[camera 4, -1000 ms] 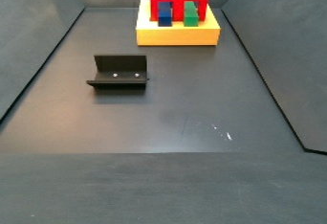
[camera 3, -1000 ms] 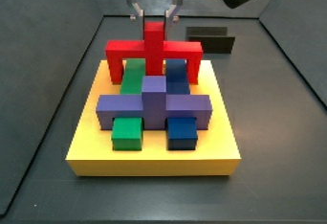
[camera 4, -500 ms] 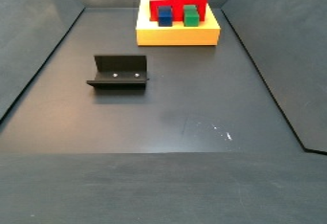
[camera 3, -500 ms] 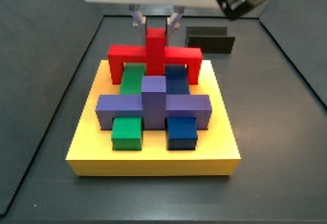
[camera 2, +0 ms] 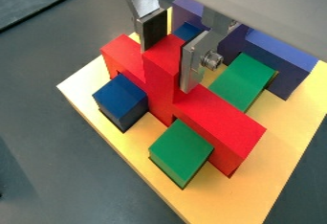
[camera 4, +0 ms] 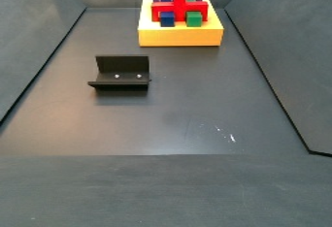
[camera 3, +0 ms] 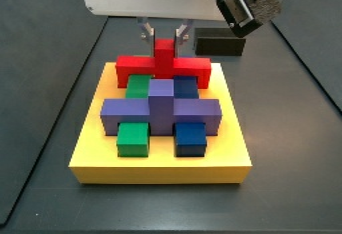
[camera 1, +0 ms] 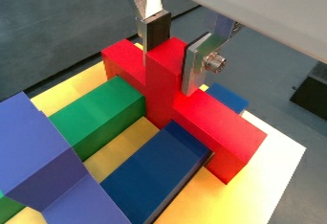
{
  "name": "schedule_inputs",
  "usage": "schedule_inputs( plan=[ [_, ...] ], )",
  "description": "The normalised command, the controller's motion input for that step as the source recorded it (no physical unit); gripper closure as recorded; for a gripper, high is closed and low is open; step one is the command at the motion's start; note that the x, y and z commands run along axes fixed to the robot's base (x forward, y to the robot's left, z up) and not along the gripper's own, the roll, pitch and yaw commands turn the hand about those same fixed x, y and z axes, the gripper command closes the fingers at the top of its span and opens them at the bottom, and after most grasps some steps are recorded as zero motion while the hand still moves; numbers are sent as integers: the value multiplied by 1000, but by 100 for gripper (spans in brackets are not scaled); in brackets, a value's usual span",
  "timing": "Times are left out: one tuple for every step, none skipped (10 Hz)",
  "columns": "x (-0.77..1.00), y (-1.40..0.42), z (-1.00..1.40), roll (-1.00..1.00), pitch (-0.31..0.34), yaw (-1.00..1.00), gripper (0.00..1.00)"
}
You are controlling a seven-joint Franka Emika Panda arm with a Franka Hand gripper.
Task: Pick up the red object. Move up. Move to above the board. Insert the red object.
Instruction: Insert the red object.
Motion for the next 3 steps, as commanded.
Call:
schedule_inputs(
  plan=[
    [-100,0,-557,-91,-330,0,100],
    [-29,0,-437,-23,-237,0,100],
    [0,0,0,0,0,0,100]
  ],
)
